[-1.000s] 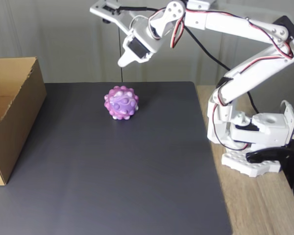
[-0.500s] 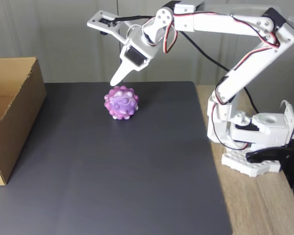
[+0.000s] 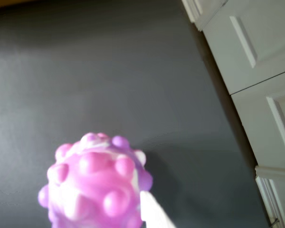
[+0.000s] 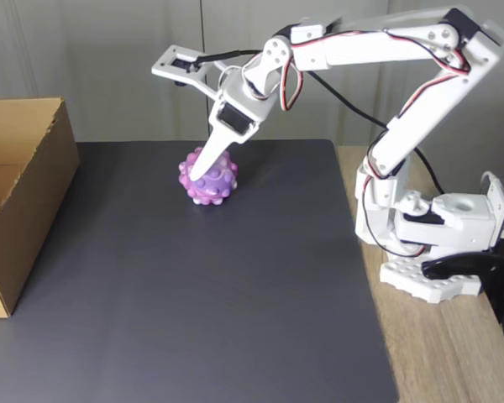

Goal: Grasp a ball and put it in the box.

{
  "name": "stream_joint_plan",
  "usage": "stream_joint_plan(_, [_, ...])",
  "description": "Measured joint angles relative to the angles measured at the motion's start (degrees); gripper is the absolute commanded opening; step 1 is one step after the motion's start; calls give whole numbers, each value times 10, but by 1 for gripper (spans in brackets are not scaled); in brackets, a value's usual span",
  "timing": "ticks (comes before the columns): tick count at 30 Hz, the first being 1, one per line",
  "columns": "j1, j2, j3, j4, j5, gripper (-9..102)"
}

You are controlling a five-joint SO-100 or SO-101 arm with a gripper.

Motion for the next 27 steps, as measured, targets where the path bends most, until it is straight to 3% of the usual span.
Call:
stream_joint_plan(13, [-4,-75,-1,-54,7,44])
stream_joint_plan(27, [-3,-105,33,-111,71,33])
